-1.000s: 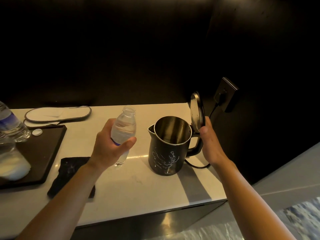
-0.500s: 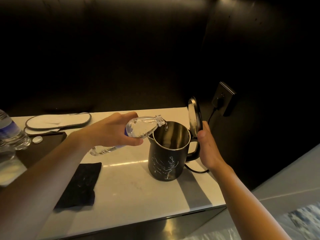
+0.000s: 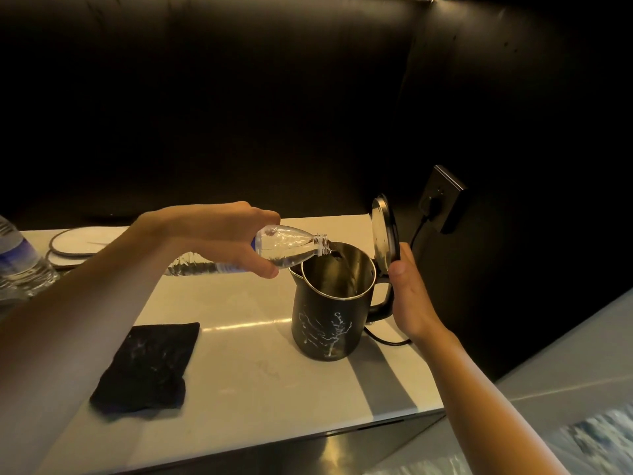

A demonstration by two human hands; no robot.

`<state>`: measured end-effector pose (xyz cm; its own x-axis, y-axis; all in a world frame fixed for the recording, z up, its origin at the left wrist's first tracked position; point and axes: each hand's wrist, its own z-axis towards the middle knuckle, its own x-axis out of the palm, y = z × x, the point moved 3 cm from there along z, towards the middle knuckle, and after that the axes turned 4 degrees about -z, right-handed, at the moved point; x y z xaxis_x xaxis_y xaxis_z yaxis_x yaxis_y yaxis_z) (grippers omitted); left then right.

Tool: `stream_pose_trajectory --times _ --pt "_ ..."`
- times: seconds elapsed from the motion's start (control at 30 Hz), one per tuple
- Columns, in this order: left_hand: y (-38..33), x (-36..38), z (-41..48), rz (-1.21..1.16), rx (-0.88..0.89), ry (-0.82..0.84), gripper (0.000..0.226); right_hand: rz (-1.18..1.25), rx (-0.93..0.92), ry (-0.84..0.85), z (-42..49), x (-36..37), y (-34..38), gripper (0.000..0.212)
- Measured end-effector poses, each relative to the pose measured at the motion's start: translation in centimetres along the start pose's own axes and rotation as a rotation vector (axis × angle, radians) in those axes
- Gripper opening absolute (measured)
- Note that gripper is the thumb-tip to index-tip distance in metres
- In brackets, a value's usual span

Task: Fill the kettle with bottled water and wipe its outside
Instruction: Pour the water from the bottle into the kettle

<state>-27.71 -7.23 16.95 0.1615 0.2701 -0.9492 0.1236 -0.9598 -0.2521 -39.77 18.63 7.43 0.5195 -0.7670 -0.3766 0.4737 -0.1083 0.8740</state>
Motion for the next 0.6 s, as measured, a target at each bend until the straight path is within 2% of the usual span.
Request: stream_pose_trajectory --times 0.2,0.33,0.37,0.47,0.57,0.6 --pt "0.04 -0.39 0.15 0.064 -0.007 0.020 0.078 0.004 -0.001 0.000 -0.01 -0.03 -0.04 0.104" --pt "0.15 -0.66 0.07 0.102 -0.024 0.022 0.078 0.009 0.019 -0.009 -0.06 -0.11 -0.05 0.095" --pt "0.18 -0.70 0.06 0.106 -0.027 0.021 0.077 0.007 0.028 -0.006 -0.09 -0.05 0.03 0.092" --pt "0.20 -0.76 0.15 0.120 -0.038 0.023 0.079 -0.024 0.044 -0.003 -0.27 0.05 0.57 0.061" --pt "0.14 -0.89 0.22 0.120 -0.046 0.033 0.079 -0.008 0.043 -0.004 -0.22 -0.06 0.51 0.086" --pt "0.13 -0.97 0.23 0.119 -0.047 0.035 0.078 -0.004 0.041 0.001 -0.14 -0.08 0.37 0.088"
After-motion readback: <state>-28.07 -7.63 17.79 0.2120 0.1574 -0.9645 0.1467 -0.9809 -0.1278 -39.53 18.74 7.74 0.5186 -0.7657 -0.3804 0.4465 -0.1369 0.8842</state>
